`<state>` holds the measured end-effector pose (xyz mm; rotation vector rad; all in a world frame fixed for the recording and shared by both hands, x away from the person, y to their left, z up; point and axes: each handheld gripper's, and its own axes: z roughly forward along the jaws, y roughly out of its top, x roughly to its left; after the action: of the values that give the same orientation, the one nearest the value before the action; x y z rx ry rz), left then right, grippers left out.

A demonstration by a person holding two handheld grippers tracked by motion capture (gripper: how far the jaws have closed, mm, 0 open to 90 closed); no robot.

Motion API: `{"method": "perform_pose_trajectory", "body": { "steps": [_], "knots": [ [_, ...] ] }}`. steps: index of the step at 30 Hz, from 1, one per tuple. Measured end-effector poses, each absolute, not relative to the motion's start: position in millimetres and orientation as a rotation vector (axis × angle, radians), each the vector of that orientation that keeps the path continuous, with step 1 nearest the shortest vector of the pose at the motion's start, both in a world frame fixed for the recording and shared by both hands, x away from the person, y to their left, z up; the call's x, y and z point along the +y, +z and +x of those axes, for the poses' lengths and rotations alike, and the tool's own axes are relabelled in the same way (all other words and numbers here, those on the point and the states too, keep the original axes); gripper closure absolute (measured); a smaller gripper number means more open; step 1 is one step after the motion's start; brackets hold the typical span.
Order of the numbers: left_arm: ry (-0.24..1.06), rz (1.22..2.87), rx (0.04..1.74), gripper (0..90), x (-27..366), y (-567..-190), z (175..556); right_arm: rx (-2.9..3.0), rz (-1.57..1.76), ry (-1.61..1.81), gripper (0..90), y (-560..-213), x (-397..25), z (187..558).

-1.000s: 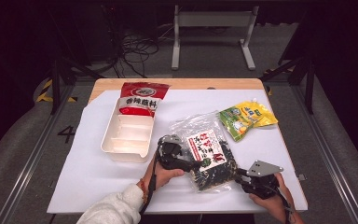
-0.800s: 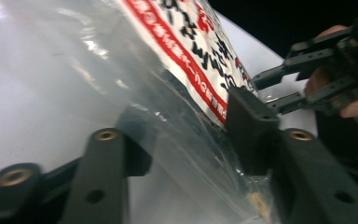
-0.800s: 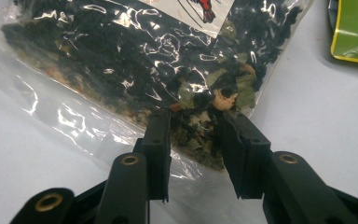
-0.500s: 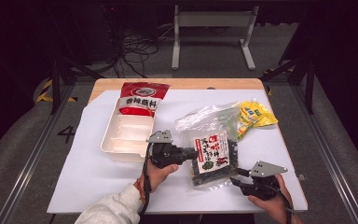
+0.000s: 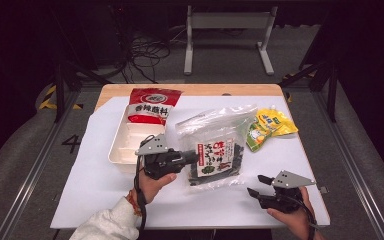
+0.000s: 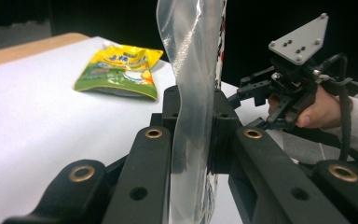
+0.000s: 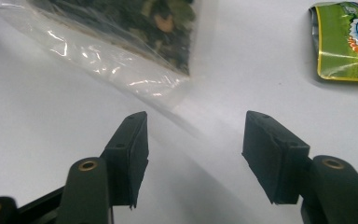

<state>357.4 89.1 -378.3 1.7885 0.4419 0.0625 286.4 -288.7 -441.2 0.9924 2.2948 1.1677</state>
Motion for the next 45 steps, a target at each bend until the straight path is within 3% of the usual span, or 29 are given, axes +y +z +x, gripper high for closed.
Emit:
{"method": "perform_pose_trajectory", "body": {
  "steps": [13, 30, 39, 45],
  "knots": [
    [0.163, 1.748, 0.449, 81.1, 114.4, -362.9, 351.3, 2.305, 0.983, 1.182, 36.7, -441.8, -281.2, 295.6],
    [0.359, 1.632, 0.5, 80.9, 187.9, -330.5, 373.3, 2.249, 1.043, 1.208, 36.3, -443.6, -289.6, 290.9],
    [0.449, 1.662, 0.527, 80.8, 225.5, -327.4, 386.9, 2.232, 1.068, 1.195, 34.9, -446.3, -293.1, 282.5],
    [0.516, 1.774, 0.527, 80.9, 239.3, -330.9, 396.0, 2.237, 1.078, 1.181, 36.1, -448.0, -293.6, 279.1]
  ]
}}
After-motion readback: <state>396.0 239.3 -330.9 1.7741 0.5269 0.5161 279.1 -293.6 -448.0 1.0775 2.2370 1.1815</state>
